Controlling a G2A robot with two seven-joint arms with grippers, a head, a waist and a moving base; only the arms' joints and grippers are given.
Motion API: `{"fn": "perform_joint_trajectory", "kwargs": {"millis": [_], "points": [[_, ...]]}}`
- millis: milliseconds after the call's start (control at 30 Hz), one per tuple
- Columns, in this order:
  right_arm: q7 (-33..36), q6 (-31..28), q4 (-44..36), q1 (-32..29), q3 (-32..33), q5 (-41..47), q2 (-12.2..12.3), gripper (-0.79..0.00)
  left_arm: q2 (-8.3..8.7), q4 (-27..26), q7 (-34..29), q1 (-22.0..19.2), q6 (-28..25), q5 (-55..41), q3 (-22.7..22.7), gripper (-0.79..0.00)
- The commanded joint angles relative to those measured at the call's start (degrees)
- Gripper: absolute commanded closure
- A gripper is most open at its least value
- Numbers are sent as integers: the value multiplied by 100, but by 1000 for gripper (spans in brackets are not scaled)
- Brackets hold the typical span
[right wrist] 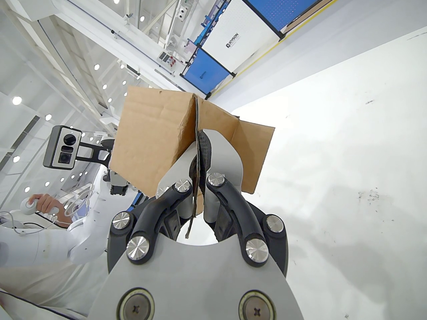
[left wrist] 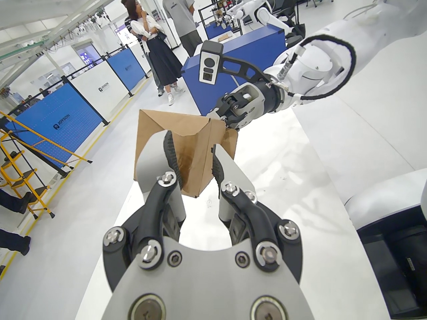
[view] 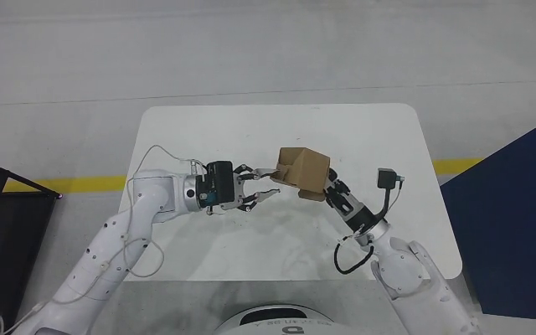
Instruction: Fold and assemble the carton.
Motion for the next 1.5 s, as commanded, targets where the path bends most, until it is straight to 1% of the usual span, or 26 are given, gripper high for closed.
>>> {"fn": "perform_joint_trajectory", "kwargs": {"millis": [0,33,100,300,400,533,700,900,933,1000,1100,1133,1333,1467], "points": [[7,15,-1,18,6,13,-3,0,-3,0,-13,-19,-32,-1,16,-376],[10,22,0,27,7,17,-5,0,-3,2,-22,-23,-54,-2,24,-372],[21,33,5,45,6,25,-8,0,-5,4,-22,-28,-68,-12,30,-342],[47,47,43,114,-14,76,-21,0,-4,52,5,9,-85,-60,29,-228],[59,59,63,145,-20,85,-27,0,-1,59,36,31,-112,-81,21,-102],[55,67,108,184,-37,121,-37,0,6,59,100,61,-175,-112,-1,0],[46,70,149,225,-55,143,-50,0,19,39,113,111,-241,-98,-29,0],[35,81,157,259,-72,128,-63,0,20,67,91,123,-183,-97,-51,-3],[34,83,158,262,-75,126,-65,0,20,61,86,119,-171,-92,-55,-22],[32,80,157,270,-78,114,-68,0,19,54,99,113,-130,-101,-72,-105],[31,76,157,276,-80,101,-73,0,21,41,147,120,-62,-138,-126,-175],[22,74,157,276,-78,100,-74,0,23,30,171,128,-19,-147,-161,-219],[20,100,153,280,-62,98,-83,0,54,-82,295,237,133,-67,-359,-228],[24,125,151,307,-61,106,-90,0,69,-160,308,316,237,210,-382,-225]]}}
